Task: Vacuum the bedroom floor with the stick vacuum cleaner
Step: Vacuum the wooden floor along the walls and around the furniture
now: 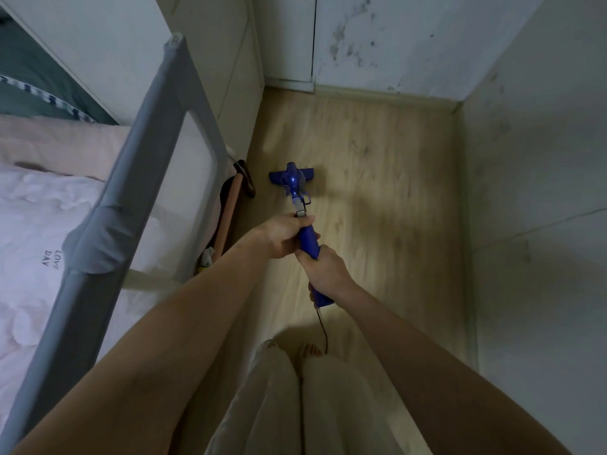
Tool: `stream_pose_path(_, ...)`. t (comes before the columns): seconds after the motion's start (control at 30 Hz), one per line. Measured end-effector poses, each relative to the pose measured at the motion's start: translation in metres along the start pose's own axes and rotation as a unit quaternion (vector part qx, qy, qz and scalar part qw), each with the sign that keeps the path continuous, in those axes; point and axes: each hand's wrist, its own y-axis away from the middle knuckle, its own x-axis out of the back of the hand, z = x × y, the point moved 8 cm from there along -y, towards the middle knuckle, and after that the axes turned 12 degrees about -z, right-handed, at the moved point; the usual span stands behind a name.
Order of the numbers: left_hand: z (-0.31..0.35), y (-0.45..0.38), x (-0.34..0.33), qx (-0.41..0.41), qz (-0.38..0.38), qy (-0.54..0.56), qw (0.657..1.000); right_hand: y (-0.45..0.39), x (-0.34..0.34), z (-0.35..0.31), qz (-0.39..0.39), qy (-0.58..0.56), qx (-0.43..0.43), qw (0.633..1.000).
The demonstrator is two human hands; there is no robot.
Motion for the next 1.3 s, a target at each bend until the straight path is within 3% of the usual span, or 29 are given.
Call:
stream_pose_path(0.3,-0.010,0.037,-0.025,0.056,-0.089,-0.037,0.994,0.065,0.008,-0.011,0.010,-0.017,-0.012,1.000)
stream_pose_path(0.4,-0.021,0.046,-0.021,0.074,-0.104,-0.042,0.991,0.073,-0.003,-0.007,0.022,0.023,-0.023,0.999)
stream_pose_path(0.67,-0.016,0.033,-0.003,0.045,-0.045,-0.039,0.997,0.045,-0.014,-0.006,0.036,0.016,-0.012,0.999)
stream_pose_path(0.97,-0.005,0.051,-0.030,0.069,-0.126,-0.019,0.989,0.086,0.013,-0.030,-0.002,0.046,-0.006,0.999)
stream_pose_path(1.3,0.011,0.028,-0.019,0.062,-0.065,-0.033,0.995,0.041,0.009,-0.021,0.031,0.030,0.007,0.999)
